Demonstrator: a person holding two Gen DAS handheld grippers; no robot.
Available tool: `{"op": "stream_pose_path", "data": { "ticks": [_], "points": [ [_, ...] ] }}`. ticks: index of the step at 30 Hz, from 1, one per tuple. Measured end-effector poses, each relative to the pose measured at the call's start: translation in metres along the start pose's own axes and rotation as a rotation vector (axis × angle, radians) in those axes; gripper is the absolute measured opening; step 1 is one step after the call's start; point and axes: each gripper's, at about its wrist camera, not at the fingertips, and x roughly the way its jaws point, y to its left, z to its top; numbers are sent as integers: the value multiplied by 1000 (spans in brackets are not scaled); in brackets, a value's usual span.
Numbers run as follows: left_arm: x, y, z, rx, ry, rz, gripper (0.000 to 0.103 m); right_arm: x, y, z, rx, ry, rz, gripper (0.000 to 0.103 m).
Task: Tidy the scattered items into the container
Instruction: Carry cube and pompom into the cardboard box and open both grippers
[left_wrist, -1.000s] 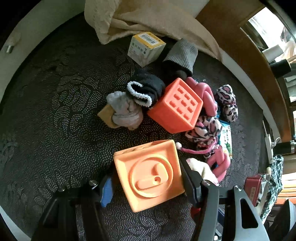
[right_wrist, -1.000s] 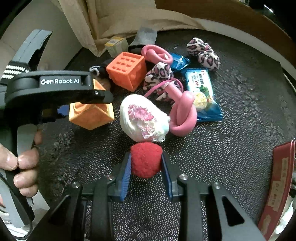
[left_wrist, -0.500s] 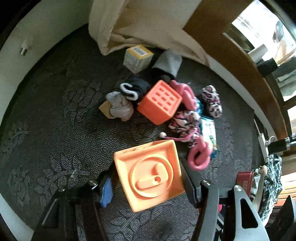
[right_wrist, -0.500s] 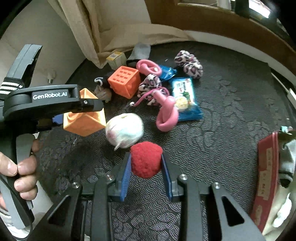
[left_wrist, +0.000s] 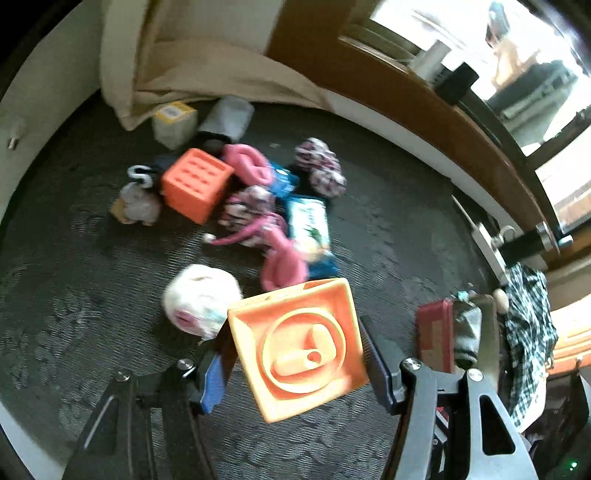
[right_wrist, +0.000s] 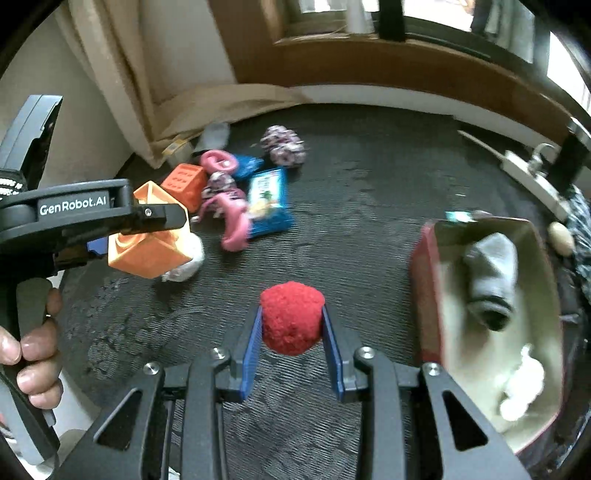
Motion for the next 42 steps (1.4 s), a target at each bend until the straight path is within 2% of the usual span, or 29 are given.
{"op": "stream_pose_path", "data": {
  "ticks": [11, 23, 31, 37, 42],
  "points": [
    [9, -80, -23, 99, 20, -45, 65, -34, -65, -22, 60, -40, -63, 34],
    [27, -175, -46, 253, 60, -107, 65, -62, -135, -52, 157, -62, -134, 34],
    [42, -227, -60, 335, 95, -146, 65, -71, -168, -68, 204, -56, -171, 34],
    [54, -242, -65, 357, 146, -162, 67, -71, -178, -72, 221, -41, -169, 38],
    [56, -239, -61, 337, 149, -169, 67, -67, -179, -70, 223, -35, -159, 50]
  ]
}}
